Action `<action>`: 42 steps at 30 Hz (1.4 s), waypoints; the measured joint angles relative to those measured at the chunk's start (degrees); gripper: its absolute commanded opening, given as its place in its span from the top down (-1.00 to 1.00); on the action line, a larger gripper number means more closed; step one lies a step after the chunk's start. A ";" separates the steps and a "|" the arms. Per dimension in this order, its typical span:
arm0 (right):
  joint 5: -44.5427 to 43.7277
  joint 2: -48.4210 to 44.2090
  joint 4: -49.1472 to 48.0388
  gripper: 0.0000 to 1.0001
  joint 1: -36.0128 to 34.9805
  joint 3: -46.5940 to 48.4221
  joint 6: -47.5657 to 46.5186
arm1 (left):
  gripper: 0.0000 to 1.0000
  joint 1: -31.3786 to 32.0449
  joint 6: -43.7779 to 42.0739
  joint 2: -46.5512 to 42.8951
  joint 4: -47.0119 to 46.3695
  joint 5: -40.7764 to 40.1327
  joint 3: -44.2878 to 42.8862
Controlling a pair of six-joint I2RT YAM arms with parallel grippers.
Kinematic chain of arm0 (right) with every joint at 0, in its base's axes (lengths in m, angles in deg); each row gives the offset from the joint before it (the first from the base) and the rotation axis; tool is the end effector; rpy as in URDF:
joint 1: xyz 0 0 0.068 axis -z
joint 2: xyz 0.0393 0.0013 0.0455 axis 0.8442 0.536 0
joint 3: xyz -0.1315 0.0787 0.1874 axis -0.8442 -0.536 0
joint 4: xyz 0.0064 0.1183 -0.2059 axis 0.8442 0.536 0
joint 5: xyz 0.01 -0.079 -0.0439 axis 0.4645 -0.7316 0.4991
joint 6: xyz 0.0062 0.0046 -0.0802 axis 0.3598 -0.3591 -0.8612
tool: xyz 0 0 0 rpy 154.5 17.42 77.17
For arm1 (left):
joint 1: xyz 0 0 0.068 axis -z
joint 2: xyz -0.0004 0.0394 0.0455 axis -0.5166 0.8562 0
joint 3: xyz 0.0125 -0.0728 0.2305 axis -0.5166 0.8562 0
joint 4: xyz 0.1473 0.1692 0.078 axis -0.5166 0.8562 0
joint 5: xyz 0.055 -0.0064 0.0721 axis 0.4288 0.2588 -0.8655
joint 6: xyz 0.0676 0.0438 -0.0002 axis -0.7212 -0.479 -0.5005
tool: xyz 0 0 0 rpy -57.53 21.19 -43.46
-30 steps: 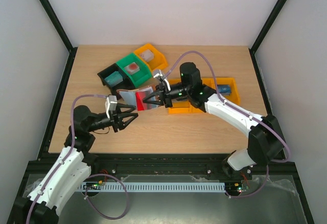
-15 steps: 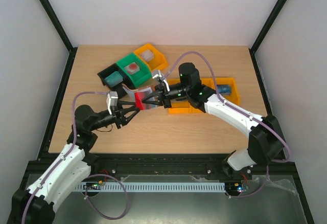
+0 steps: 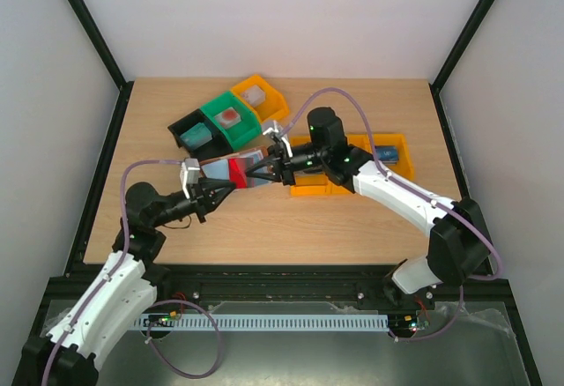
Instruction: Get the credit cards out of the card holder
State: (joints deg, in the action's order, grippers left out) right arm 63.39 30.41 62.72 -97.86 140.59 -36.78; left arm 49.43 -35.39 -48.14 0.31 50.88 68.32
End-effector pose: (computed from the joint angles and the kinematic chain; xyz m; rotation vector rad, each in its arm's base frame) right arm 0.2012 0.2560 0.3035 -1.4089 1.3499 1.6299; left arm 0.1506 -0.1050 0.2667 0.6218 1.4653 -1.2446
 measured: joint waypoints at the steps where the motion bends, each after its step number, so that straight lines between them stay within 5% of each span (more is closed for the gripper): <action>1: -0.22 0.00 0.42 0.81 0.37 0.00 -0.15 | 0.95 -0.63 -0.31 -0.24 0.68 -0.09 0.00; 18: -7.52 0.09 8.63 0.97 11.08 -0.46 1.99 | 0.95 -5.81 -14.58 -2.27 14.47 -10.47 -1.40; 21: -8.81 1.70 8.59 0.97 11.61 -0.46 4.81 | 0.95 -5.84 -27.56 -4.39 16.92 -14.16 -2.71; 25: -10.93 6.47 10.12 0.97 6.75 -0.11 5.40 | 0.95 -3.85 -57.90 -10.80 15.98 -23.19 -1.42; 30: -11.78 10.64 11.78 0.97 1.92 0.00 5.46 | 0.95 -1.51 -100.06 -18.01 3.26 -32.02 12.20; 33: -12.04 11.06 11.78 0.97 1.99 0.02 5.64 | 0.95 -1.51 -116.52 -19.58 -0.74 -32.24 18.88; 37: -12.44 11.06 11.93 0.97 2.16 0.11 5.55 | 0.95 -1.49 -130.27 -20.52 -6.91 -31.58 19.32; 42: -12.83 11.06 12.15 0.97 2.16 0.11 5.42 | 0.95 -1.18 -137.06 -18.23 -11.89 -31.41 19.32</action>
State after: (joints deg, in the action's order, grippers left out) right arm 50.56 41.47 74.88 -95.70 140.70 -31.36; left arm 48.25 -172.45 -66.37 -11.58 19.47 87.65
